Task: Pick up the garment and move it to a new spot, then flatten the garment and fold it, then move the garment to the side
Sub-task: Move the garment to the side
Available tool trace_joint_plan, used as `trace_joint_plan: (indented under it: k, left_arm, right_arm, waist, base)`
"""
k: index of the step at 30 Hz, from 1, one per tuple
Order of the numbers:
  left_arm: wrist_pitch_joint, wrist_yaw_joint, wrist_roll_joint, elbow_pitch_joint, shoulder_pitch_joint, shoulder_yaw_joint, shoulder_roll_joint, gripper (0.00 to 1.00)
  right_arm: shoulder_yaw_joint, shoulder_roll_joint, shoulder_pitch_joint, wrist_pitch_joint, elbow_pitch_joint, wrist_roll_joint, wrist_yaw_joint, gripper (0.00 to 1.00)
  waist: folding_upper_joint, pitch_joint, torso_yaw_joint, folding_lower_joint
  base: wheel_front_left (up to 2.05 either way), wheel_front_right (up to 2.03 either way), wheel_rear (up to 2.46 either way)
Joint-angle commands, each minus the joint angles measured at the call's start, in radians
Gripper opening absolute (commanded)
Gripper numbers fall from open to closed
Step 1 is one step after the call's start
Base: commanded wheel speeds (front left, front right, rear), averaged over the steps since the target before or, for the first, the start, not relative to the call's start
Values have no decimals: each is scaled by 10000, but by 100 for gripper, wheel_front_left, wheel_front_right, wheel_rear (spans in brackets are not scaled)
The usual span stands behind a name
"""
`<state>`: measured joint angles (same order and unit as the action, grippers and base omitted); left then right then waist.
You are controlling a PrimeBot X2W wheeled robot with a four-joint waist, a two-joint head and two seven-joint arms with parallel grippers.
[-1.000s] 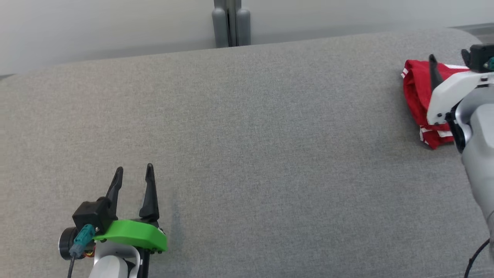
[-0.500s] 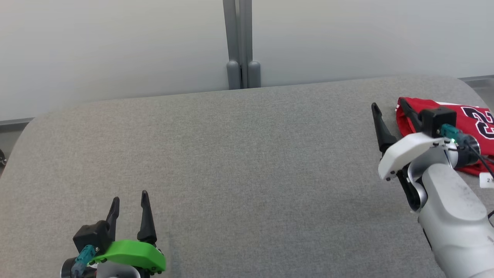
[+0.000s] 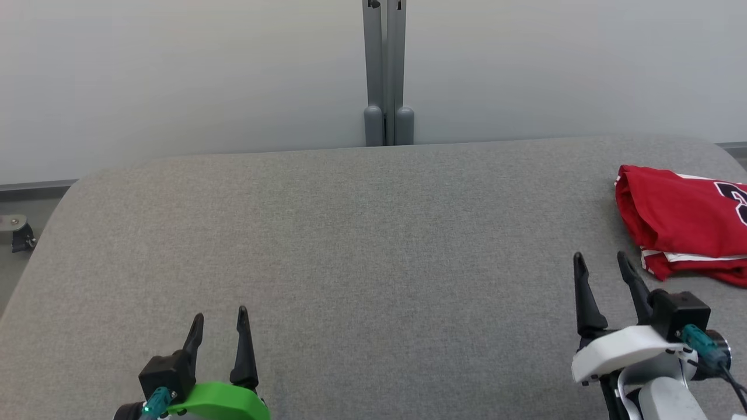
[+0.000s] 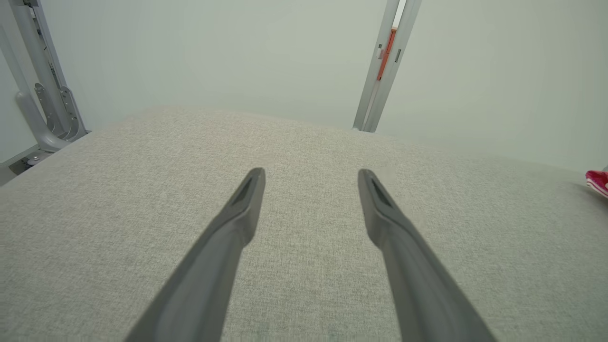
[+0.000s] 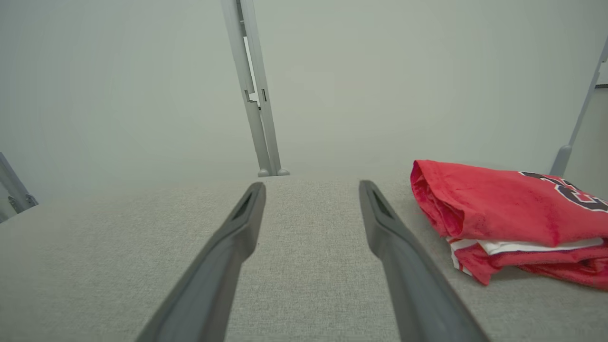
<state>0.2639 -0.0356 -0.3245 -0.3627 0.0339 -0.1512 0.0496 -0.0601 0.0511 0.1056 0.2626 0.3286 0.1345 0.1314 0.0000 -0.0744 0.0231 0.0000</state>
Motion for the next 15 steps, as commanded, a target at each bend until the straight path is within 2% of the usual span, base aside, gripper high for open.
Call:
trace_joint_plan:
  k: [1, 8, 15]
  left_arm:
    - [3, -37, 53, 52, -169, 9, 27, 100]
    - [3, -205, 67, 58, -566, 186, 26, 100]
    - [3, -354, 101, 87, -824, 324, 26, 100]
  right_arm:
    - [90, 5, -307, 25, -161, 152, -18, 100]
    - [315, 5, -1219, 26, -502, 440, -18, 100]
    - [371, 3, -1456, 26, -565, 370, -18, 100]
  waist:
    - [0, -32, 1, 0]
    - [0, -163, -96, 0]
    - [0, -204, -144, 0]
  base:
    - [0, 0, 0]
    - [0, 0, 0]
    - [0, 0, 0]
